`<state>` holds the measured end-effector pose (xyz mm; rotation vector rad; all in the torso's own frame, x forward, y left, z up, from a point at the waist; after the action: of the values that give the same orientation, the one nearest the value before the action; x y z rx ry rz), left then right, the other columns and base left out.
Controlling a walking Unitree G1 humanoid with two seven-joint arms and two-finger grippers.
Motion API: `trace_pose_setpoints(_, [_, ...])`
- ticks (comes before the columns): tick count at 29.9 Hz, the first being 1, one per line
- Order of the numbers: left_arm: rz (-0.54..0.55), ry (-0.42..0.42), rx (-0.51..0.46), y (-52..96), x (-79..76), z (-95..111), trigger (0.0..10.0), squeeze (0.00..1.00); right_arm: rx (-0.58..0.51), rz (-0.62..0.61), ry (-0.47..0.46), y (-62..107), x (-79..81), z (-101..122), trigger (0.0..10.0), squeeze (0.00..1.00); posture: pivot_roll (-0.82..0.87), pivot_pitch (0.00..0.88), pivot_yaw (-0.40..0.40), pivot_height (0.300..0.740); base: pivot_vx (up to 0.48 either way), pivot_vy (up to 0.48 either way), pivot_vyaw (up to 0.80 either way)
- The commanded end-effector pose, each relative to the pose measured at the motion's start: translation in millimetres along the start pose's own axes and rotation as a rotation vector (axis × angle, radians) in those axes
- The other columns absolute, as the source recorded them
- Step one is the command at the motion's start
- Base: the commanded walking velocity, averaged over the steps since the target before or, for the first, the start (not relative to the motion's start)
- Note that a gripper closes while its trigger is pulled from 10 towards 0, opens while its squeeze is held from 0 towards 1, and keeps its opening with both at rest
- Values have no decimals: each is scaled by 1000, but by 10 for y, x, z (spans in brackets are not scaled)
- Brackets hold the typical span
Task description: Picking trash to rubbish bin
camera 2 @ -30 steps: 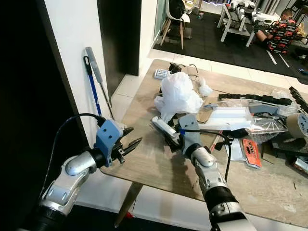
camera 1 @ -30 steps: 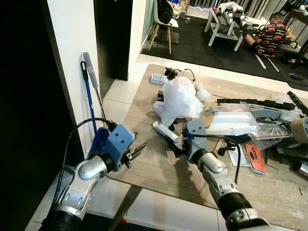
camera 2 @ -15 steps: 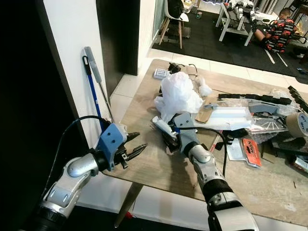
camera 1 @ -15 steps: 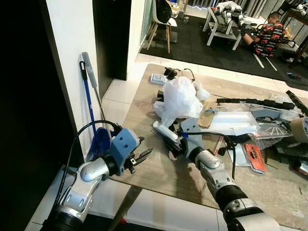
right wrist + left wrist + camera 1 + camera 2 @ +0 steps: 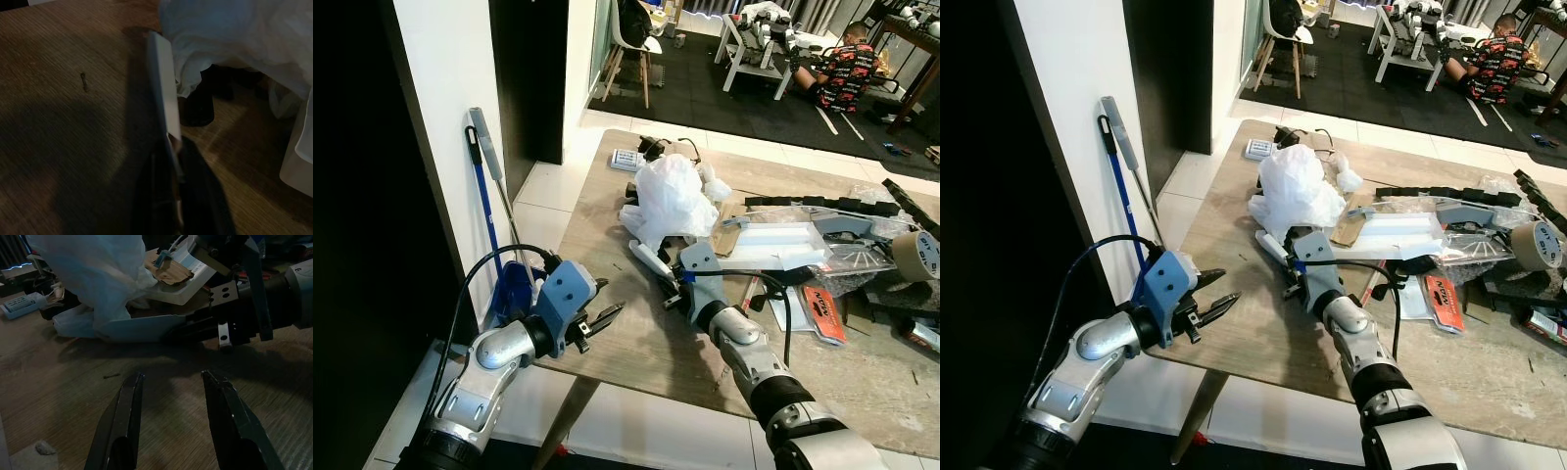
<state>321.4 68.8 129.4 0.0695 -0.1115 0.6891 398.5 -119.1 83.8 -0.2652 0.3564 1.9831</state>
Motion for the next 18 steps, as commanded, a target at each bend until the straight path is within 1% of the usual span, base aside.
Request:
trace_pose_setpoints(1, [-14, 8, 5, 14, -39, -31, 10000, 0, 13, 3, -8, 18, 13, -54, 0, 0, -15, 47, -112, 740, 0, 0, 0])
trace_pose_setpoints(3, [-15, 11, 5, 16, -41, -31, 10000, 0, 7, 3, -7, 18, 15, -46, 0, 0, -15, 47, -112, 740, 0, 0, 0])
trace_pose_setpoints(5, [-16, 19, 1, 24, -39, -21, 10000, 0, -31, 0, -11, 3, 8, 31, 0, 0, -15, 51, -110, 740, 0, 0, 0])
trace_pose_setpoints(6, [-16, 19, 1, 24, -39, -21, 10000, 0, -31, 0, -11, 3, 8, 31, 0, 0, -15, 51, -110, 740, 0, 0, 0])
trace_pose_setpoints(7, [-20, 24, -3, 39, -31, -6, 10000, 0, -74, 6, -12, -19, 6, 136, 0, 0, -15, 56, -109, 740, 0, 0, 0])
trace_pose_setpoints(8, [-20, 24, -3, 39, -31, -6, 10000, 0, -74, 6, -12, -19, 6, 136, 0, 0, -15, 56, -109, 740, 0, 0, 0])
trace_pose_setpoints(9, [-22, 26, -3, 47, -28, 1, 10000, 0, -96, 9, -13, -28, 4, 190, 0, 0, -15, 56, -109, 740, 0, 0, 0])
trace_pose_setpoints(11, [-18, 29, -7, 63, -6, 15, 10000, 0, -159, 13, -10, -45, -14, 353, 0, 0, -14, 58, -110, 740, 0, 0, 0])
trace_pose_setpoints(13, [15, 23, -14, 86, 61, 34, 10000, 0, -233, 12, 11, -37, -34, 538, 0, 0, -14, 64, -112, 740, 0, 0, 0])
trace_pose_setpoints(14, [15, 23, -14, 86, 61, 34, 10000, 0, -233, 12, 11, -37, -34, 538, 0, 0, -14, 64, -112, 740, 0, 0, 0])
trace_pose_setpoints(15, [39, 27, -22, 103, 109, 49, 10000, 0, -264, 10, 15, -25, -41, 614, 0, 0, -17, 73, -114, 740, 0, 0, 0])
trace_pose_setpoints(16, [98, 14, -41, 132, 212, 82, 10000, 0, -300, 6, 20, 0, -46, 695, 0, 0, -20, 80, -114, 740, 0, 0, 0])
trace_pose_setpoints(17, [138, 5, -54, 155, 280, 106, 10000, 0, -320, 3, 22, 18, -48, 742, 0, 0, -20, 81, -115, 740, 0, 0, 0])
trace_pose_setpoints(18, [138, 5, -54, 155, 280, 106, 10000, 0, -320, 3, 22, 18, -48, 742, 0, 0, -20, 81, -115, 740, 0, 0, 0])
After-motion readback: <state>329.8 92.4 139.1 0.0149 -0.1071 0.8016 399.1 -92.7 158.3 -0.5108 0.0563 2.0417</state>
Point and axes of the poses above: a point about 5 cm out from each wrist's last joint towards the gripper, its own y axis pointing back from the gripper into the wrist, its own z axis along the axis of the wrist's last joint, x = y × z, the point moved 5 cm from there along -y, pointing out of the wrist towards the gripper, and after that the axes turned 10 degrees about y, right-handed, at the moved point
